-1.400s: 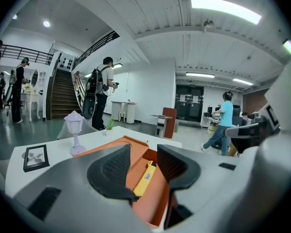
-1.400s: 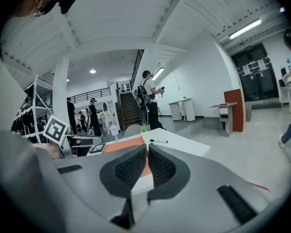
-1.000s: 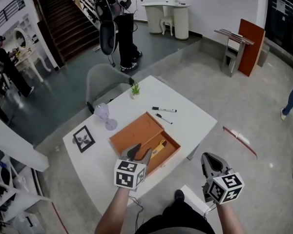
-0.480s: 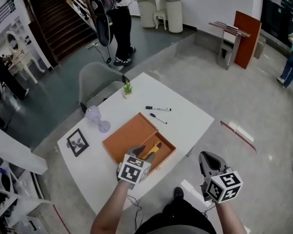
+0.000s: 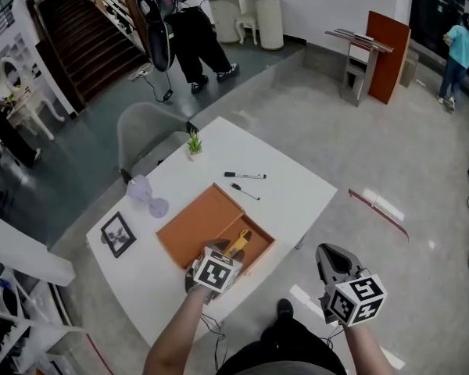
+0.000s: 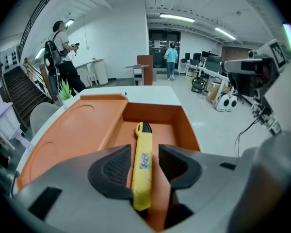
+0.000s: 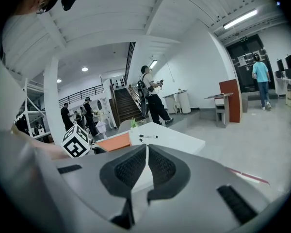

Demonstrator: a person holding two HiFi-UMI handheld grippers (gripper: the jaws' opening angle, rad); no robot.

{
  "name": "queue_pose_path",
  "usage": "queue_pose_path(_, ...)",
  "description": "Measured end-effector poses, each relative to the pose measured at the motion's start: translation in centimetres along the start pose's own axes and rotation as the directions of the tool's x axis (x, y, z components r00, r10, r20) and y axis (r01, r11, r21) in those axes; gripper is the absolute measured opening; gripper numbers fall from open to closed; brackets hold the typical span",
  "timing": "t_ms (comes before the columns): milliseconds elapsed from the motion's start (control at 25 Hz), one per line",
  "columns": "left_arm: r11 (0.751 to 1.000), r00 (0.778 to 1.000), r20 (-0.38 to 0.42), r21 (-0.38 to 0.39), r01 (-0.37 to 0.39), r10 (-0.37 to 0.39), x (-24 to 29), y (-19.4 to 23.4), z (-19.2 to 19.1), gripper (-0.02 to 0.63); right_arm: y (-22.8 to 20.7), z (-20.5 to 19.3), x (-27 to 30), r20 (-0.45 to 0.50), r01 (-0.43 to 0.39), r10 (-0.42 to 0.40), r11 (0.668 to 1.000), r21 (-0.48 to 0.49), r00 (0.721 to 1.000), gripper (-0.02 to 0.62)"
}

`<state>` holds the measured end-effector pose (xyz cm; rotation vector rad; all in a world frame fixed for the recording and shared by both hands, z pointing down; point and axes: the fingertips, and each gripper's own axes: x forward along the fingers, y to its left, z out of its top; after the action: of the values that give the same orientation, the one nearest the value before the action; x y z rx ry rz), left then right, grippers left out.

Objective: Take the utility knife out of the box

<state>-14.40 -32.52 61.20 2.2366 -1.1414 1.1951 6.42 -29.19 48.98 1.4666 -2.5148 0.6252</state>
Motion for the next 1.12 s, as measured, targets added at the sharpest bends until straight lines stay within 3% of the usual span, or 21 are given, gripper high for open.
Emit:
queue_pose_path(240, 0.999, 0.998, -0.056, 0.037, -0.012, 0.014, 1.1, -0.1, -0.7, 0.169, -0.7, -0.2, 0.0, -0.004, 0.011, -0.011, 1.000, 0.009, 1.000, 0.002)
queue_pose_path(480, 1.000, 0.996, -0.094, 0.024, 0.000, 0.003, 1.4, -0.4, -1.1, 0.169, -1.1, 0.0, -0.2, -0.008, 0.017, -0.017, 1.000, 0.012, 1.000, 0.002)
queue_pose_path(1120, 0.999, 0.996, -0.089, 0.034, 0.002, 0.001, 1.5, -1.0, -0.6, 0.123, -1.5, -1.2, -1.0, -0.023, 0.021, -0.020, 0.999, 0.031, 1.000, 0.002)
